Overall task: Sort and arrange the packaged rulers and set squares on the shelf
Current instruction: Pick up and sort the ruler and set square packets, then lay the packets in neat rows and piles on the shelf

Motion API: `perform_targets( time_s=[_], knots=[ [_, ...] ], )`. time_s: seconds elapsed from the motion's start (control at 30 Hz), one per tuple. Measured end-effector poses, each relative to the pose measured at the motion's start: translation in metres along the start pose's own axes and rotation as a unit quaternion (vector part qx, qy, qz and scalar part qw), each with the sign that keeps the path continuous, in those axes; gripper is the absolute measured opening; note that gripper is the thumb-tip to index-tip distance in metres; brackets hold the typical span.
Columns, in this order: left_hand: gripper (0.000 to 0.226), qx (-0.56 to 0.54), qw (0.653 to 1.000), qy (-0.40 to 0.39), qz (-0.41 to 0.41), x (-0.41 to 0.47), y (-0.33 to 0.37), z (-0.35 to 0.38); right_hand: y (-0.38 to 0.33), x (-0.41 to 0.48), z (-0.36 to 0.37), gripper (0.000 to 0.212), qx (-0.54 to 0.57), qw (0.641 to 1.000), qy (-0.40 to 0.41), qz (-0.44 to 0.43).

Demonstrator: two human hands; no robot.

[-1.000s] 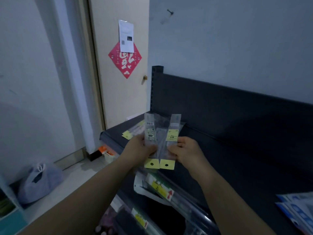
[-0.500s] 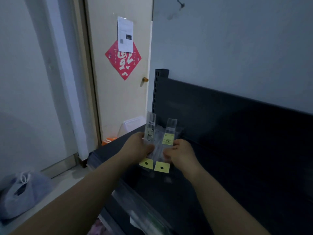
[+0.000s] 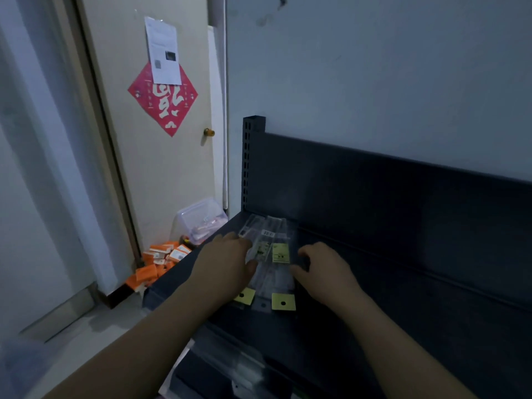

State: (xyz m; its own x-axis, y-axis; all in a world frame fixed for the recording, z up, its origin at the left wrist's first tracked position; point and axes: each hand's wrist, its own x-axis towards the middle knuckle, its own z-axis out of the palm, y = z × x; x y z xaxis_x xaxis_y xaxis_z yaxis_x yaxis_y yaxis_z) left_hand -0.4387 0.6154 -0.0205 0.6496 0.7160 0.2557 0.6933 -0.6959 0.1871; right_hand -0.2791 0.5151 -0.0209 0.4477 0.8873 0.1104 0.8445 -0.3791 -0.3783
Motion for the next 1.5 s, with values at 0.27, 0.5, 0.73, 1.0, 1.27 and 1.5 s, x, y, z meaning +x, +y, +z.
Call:
perform_targets(
  time_s=[0.27, 0.5, 0.73, 1.0, 1.27, 1.5],
  knots=[
    [0.040, -0.081, 0.988, 0.002, 0.135, -0.016, 0.032, -0.005, 0.008, -0.048, -0.012, 0.050, -0.014, 0.996, 0.084, 0.038],
    [0.041, -0.130, 0.965, -0.008, 0.228, -0.035, 0.089, 0.011, 0.038, -0.122, -0.029, 0.050, -0.045, 0.983, 0.144, 0.102],
    [0.043, -0.156, 0.938, -0.022, 0.308, -0.057, 0.167, 0.020, 0.092, -0.196, -0.059, 0.050, -0.061, 0.960, 0.183, 0.201],
    [0.040, -0.182, 0.909, -0.047, 0.371, -0.097, 0.301, 0.030, 0.176, -0.294, -0.110, 0.045, -0.081, 0.933, 0.196, 0.290],
    [0.038, -0.193, 0.888, -0.068, 0.413, -0.134, 0.448, 0.051, 0.279, -0.388, -0.164, 0.050, -0.093, 0.918, 0.197, 0.330],
    [0.038, -0.173, 0.868, -0.106, 0.454, -0.135, 0.538, 0.065, 0.347, -0.428, -0.191, 0.051, -0.105, 0.903, 0.198, 0.366]
  ],
)
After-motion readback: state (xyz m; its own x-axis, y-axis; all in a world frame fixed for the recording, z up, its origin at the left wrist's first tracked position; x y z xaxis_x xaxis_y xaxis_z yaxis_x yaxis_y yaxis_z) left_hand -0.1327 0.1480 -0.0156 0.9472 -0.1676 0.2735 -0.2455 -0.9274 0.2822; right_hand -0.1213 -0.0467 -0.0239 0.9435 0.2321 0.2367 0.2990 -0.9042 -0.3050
